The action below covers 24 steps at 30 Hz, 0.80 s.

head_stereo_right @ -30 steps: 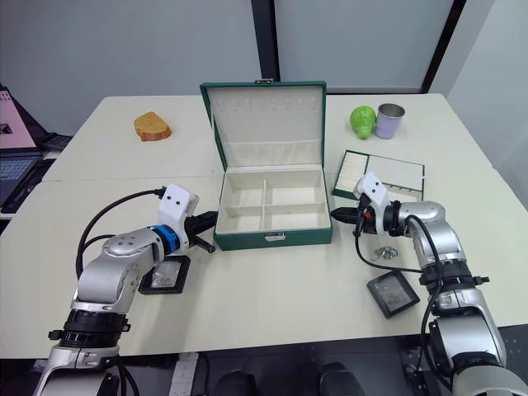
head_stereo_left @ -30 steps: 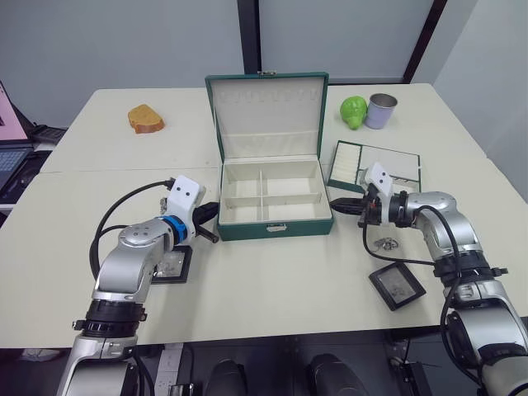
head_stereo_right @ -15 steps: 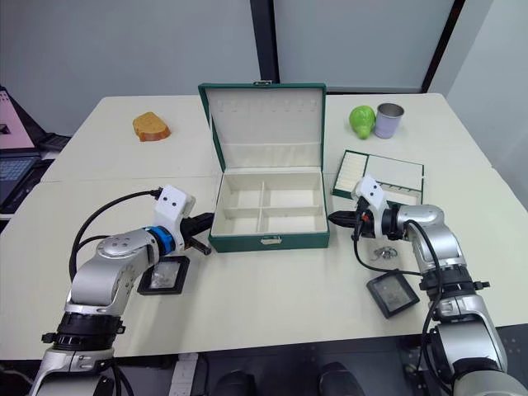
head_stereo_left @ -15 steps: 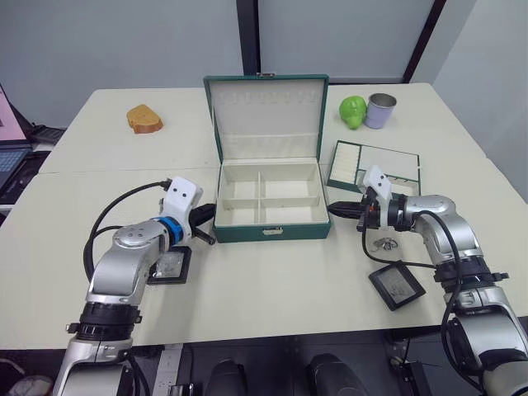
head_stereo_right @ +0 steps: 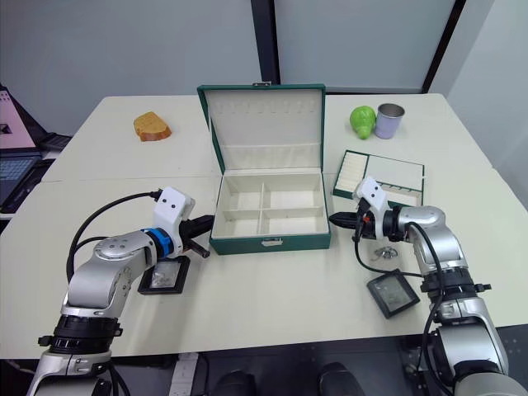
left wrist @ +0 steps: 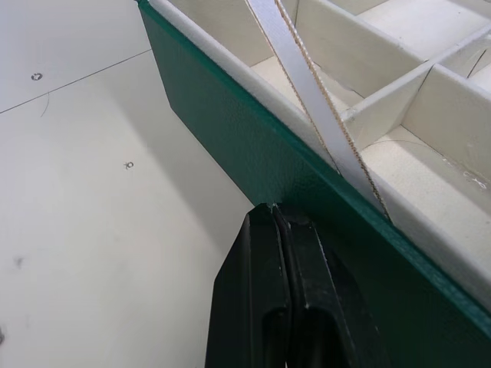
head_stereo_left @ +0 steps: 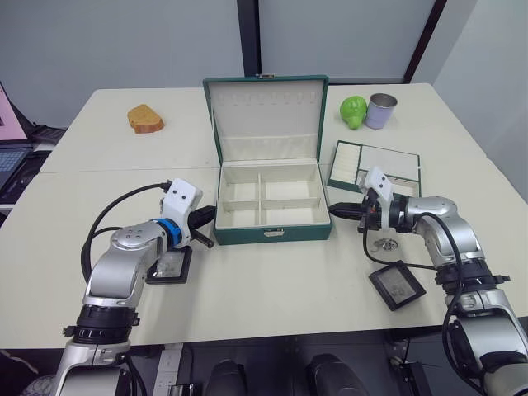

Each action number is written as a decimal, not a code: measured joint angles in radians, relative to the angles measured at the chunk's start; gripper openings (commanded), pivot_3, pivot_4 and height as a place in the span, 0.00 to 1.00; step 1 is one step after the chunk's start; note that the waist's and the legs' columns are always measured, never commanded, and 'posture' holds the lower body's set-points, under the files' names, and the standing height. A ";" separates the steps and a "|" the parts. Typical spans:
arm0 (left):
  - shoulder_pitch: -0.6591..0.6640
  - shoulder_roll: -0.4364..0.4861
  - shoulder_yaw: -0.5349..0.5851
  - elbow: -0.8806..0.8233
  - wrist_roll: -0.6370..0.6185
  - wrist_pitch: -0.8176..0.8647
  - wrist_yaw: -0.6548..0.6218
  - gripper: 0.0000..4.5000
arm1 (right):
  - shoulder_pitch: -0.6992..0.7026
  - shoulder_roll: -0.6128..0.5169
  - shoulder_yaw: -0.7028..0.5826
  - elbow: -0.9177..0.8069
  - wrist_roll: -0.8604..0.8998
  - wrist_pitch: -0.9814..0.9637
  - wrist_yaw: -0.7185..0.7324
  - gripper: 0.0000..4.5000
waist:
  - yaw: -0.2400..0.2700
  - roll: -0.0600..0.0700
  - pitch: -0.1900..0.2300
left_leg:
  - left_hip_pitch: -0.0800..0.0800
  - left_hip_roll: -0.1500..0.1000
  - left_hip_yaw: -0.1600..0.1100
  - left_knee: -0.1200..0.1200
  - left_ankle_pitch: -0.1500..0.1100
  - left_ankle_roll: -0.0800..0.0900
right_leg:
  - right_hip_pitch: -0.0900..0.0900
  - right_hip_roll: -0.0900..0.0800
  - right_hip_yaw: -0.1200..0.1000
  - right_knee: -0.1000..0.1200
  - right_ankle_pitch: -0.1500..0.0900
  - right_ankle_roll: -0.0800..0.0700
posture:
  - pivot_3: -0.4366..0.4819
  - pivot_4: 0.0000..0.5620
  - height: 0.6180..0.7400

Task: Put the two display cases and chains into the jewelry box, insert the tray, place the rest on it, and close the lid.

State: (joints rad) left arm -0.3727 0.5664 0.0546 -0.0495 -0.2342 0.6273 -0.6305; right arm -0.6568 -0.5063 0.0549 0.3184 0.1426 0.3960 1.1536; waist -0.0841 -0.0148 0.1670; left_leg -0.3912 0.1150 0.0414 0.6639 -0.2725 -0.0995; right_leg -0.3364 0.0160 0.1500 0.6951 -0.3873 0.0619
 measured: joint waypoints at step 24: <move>0.264 0.383 0.370 0.105 -0.169 -0.115 -0.365 1.00 | 0.284 -0.398 -0.262 0.004 0.222 0.023 0.143 0.99 | 0.001 0.000 0.001 | -0.002 0.000 0.001 -0.002 0.000 0.000 | 0.000 -0.001 0.000 -0.007 0.000 0.000 | 0.48 0.27 1.00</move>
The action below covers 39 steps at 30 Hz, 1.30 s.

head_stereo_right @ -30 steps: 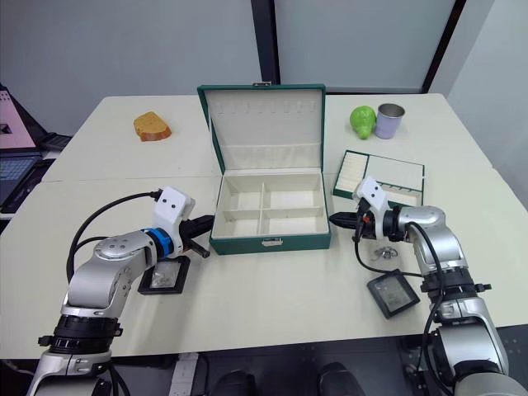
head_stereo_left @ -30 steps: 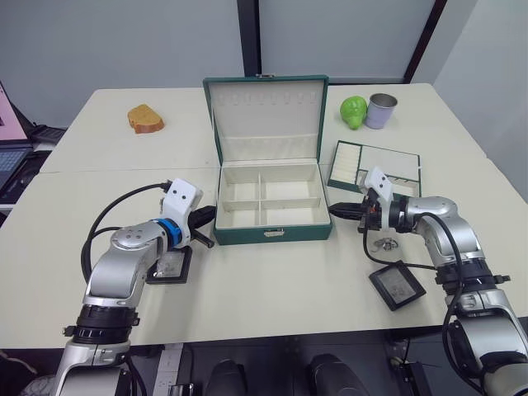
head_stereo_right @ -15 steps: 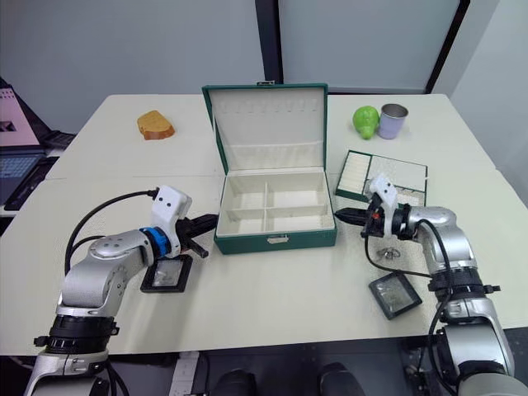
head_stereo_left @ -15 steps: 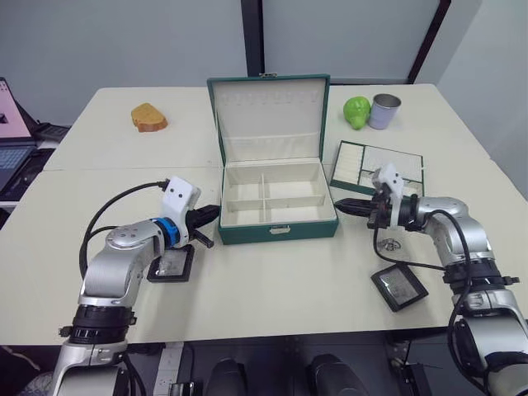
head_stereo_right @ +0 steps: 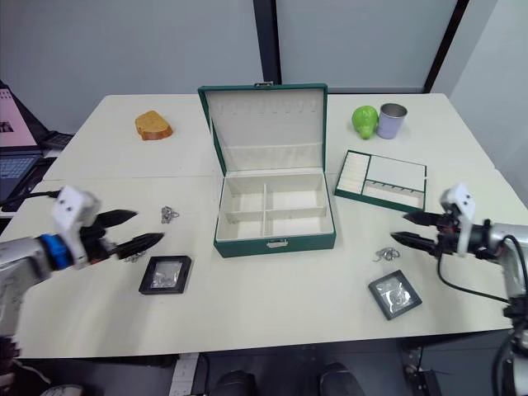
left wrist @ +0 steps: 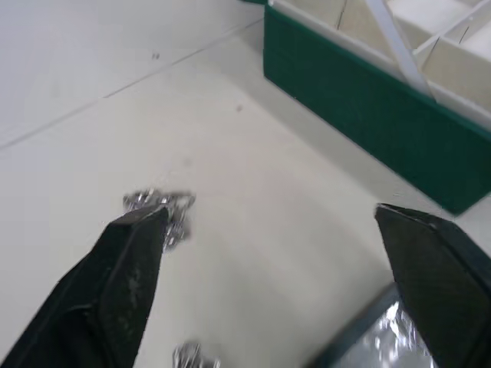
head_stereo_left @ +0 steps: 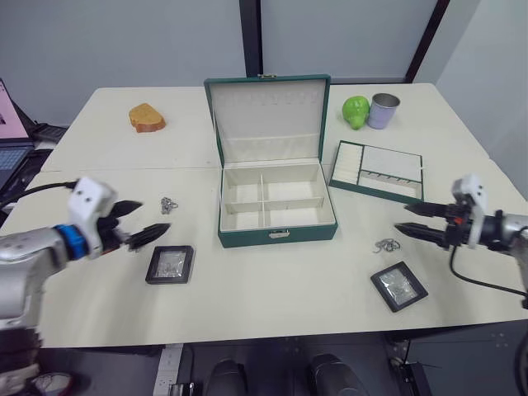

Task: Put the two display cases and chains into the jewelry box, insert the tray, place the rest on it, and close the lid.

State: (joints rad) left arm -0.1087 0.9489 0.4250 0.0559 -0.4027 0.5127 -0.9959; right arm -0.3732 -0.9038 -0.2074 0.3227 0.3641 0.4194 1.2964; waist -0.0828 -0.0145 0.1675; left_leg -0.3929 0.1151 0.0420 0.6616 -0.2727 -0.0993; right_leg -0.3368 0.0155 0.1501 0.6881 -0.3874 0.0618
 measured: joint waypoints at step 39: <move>0.171 0.203 -0.010 -0.040 0.003 -0.239 -0.395 1.00 | -0.059 -0.015 0.037 -0.524 0.310 0.253 0.010 0.99 | 0.002 0.002 0.001 | -0.005 0.001 0.002 -0.001 0.000 0.000 | -0.006 0.000 0.001 0.001 0.000 0.000 | 0.48 0.27 1.00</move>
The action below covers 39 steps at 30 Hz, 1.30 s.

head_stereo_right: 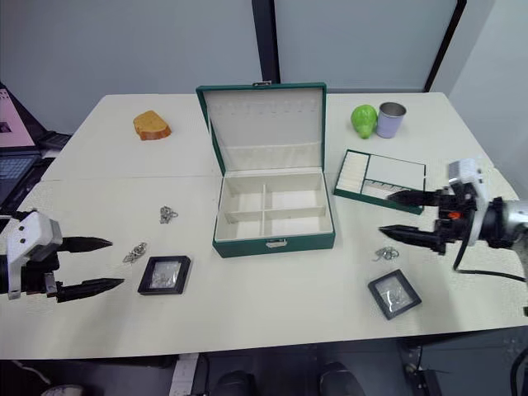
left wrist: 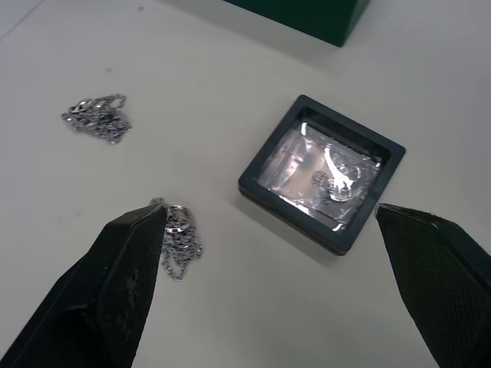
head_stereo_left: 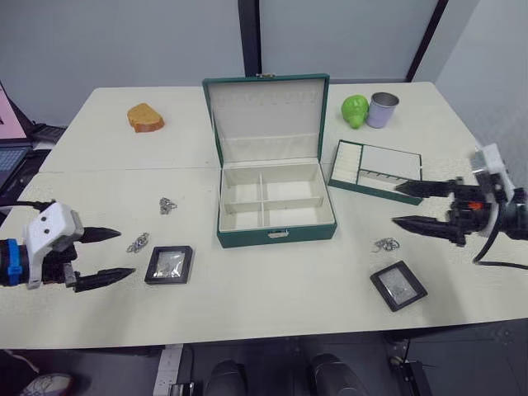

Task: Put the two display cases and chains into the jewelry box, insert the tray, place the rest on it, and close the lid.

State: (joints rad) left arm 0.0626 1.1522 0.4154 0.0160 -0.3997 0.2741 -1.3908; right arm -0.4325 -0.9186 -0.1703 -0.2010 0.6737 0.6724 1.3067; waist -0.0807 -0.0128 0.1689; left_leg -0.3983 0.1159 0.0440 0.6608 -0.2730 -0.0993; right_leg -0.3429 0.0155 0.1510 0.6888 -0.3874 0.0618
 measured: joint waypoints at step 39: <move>-0.010 -0.010 -0.251 -0.057 0.191 -0.228 0.034 0.01 | -0.085 0.063 0.151 -0.174 0.014 -0.012 -0.068 1.00 | 0.003 0.000 0.000 | -0.001 0.000 0.000 0.002 0.000 0.000 | -0.007 0.000 0.001 0.008 0.000 0.000 | 0.48 0.27 1.00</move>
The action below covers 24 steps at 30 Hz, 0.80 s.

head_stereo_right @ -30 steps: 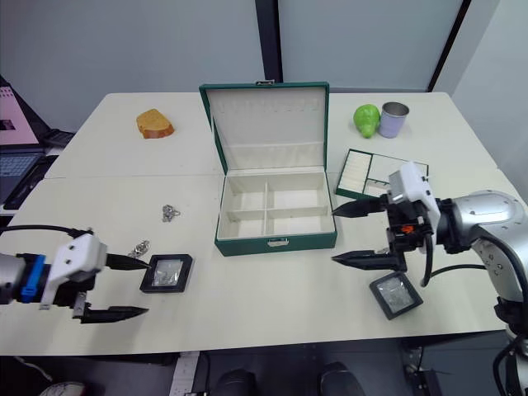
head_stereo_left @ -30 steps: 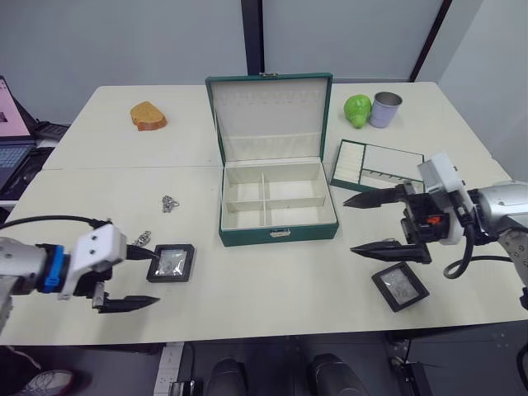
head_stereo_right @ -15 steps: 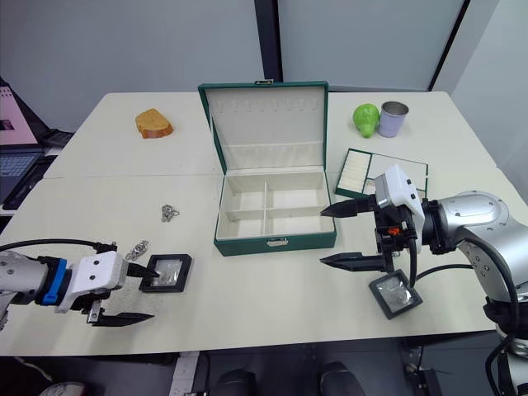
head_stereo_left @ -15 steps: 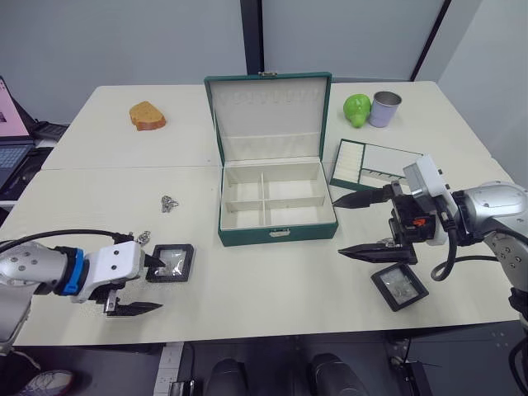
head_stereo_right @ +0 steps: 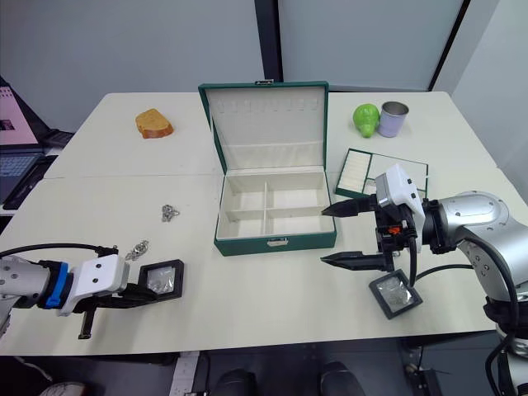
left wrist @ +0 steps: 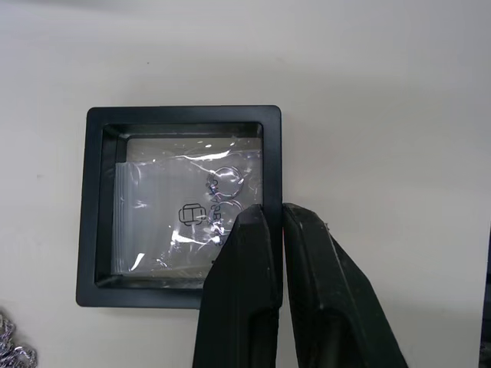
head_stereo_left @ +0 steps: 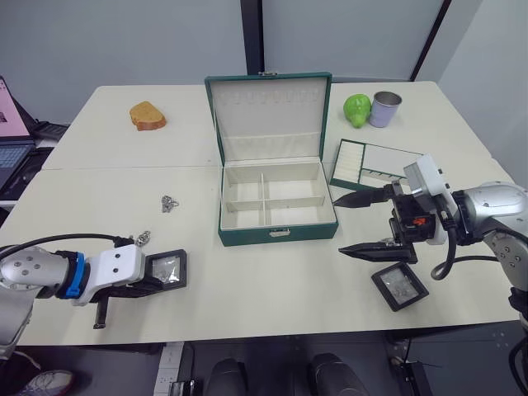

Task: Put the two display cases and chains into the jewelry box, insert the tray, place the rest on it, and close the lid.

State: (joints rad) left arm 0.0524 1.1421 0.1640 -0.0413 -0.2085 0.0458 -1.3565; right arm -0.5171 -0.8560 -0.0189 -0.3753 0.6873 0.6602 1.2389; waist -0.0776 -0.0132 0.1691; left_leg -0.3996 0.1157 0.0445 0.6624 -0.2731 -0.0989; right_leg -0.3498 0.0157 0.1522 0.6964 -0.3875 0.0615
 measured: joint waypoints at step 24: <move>-0.608 0.055 -0.091 -0.163 -0.278 0.536 -0.017 0.01 | -0.104 -0.070 -0.100 0.069 0.110 0.089 -0.032 1.00 | 0.017 -0.002 0.001 | 0.000 -0.001 -0.001 0.002 0.000 0.000 | 0.001 0.000 0.000 0.001 0.000 0.000 | 0.48 0.27 1.00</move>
State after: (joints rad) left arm -0.5555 1.1969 0.0731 -0.2039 -0.4869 0.5822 -1.3737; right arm -0.6209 -0.9262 -0.1187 -0.3066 0.7973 0.7487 1.2069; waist -0.0601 -0.0150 0.1702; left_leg -0.3999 0.1147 0.0431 0.6643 -0.2730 -0.0990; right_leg -0.3490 0.0160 0.1518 0.6970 -0.3875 0.0615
